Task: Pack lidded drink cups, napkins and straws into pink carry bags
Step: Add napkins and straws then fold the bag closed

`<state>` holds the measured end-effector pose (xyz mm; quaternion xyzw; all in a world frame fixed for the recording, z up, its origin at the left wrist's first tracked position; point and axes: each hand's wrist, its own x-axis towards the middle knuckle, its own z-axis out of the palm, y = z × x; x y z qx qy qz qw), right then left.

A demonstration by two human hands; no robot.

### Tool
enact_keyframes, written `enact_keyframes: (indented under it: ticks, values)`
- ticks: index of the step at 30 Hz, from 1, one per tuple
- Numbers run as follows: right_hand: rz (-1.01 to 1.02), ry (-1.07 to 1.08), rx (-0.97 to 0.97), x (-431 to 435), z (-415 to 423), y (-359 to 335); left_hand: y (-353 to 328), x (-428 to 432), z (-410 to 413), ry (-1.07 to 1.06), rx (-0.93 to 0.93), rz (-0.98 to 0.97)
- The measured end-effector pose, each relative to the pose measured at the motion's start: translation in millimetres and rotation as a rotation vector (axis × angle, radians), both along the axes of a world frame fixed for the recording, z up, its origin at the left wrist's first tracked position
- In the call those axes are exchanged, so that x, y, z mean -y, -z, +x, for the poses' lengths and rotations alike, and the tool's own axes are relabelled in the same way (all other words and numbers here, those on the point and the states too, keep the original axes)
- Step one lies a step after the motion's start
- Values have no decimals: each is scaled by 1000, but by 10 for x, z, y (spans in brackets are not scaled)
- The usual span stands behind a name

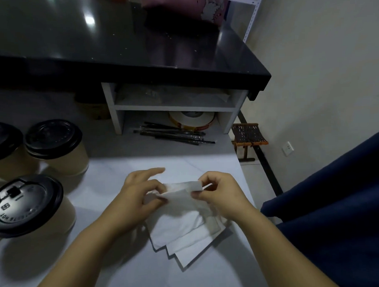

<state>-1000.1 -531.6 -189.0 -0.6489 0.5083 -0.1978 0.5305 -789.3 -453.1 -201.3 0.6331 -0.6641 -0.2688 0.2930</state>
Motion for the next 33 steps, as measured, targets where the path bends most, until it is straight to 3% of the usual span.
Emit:
enact_keyframes:
  ticks: [6,13,17,25,33]
  values:
    - [-72,-25,-44,399,95,-37,-31,202,82,-139,-35,-2]
    - [-459,70,-649,1162,237,119,-20,442,268,-279,-25,105]
    - [-540,10,-817,1338,341,211,43,529,299,-276,-23,118]
    - [-576,-163,-875,1292,323,258,115,518,312,-279,-41,113]
    - [-462,-136,-706,1096,175,117,94,449,350,-270,-56,96]
